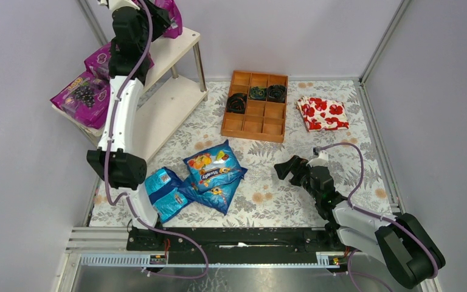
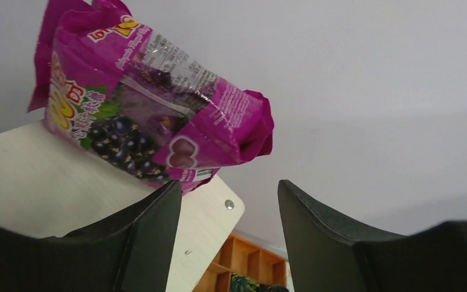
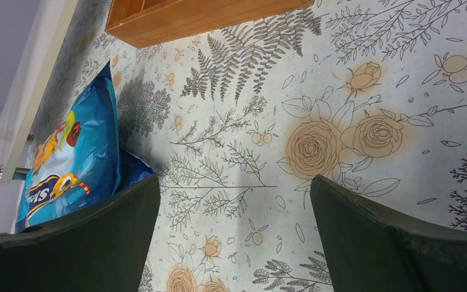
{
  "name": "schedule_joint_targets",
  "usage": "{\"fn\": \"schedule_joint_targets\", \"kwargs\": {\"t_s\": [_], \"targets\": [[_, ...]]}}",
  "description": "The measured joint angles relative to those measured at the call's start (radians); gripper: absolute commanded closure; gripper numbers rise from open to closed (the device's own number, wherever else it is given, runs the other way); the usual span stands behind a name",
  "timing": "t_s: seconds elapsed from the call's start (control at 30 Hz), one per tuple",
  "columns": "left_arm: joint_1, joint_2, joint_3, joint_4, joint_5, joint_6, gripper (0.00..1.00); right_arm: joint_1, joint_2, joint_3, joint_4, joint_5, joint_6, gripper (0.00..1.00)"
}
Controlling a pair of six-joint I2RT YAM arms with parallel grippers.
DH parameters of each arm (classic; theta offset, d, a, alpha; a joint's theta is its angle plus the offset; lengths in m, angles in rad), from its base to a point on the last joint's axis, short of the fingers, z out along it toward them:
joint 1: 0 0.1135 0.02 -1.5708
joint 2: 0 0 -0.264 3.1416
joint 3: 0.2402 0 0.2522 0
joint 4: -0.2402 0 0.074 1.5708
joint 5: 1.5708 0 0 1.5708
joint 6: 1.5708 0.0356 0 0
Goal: Place and organize the candy bags onto the shelf
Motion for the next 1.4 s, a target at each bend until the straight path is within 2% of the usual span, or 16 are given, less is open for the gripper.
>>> {"fn": "schedule_joint_targets", "kwargs": {"t_s": [0.17, 0.37, 0.47, 0.63, 0.87, 1.07, 1.2, 1.3, 1.4], "targets": [[-0.004, -0.041, -0.027, -0.028, -0.001, 0.072, 0.4, 0.0, 0.0, 0.0, 0.0, -0.001, 0.0, 0.0], [-0.101, -0.071, -0.079, 0.092, -0.014, 0.319, 0.41, 0.0, 0.0, 0.0, 0.003, -0.001, 0.0, 0.0], [-0.15, -0.035, -0.032, 0.132, -0.026, 0.415, 0.43, 0.0, 0.0, 0.0, 0.004, -0.001, 0.0, 0.0], [-0.169, 0.039, 0.017, 0.254, -0.09, 0.552, 0.49, 0.0, 0.0, 0.0, 0.006, -0.001, 0.0, 0.0], [-0.17, 0.103, 0.015, 0.346, -0.157, 0.639, 0.49, 0.0, 0.001, 0.0, 0.007, -0.001, 0.002, 0.0], [-0.171, 0.145, 0.016, 0.354, -0.203, 0.658, 0.56, 0.0, 0.005, 0.0, 0.007, -0.001, 0.004, 0.0], [-0.171, 0.164, 0.016, 0.36, -0.216, 0.661, 0.7, 0.0, 0.005, 0.0, 0.007, -0.001, 0.004, 0.0], [-0.171, 0.172, 0.016, 0.359, -0.242, 0.666, 0.73, 0.0, 0.005, 0.0, 0.007, -0.001, 0.004, 0.0], [-0.171, 0.172, 0.016, 0.351, -0.268, 0.667, 0.88, 0.0, 0.005, 0.0, 0.007, -0.001, 0.004, 0.0]]}}
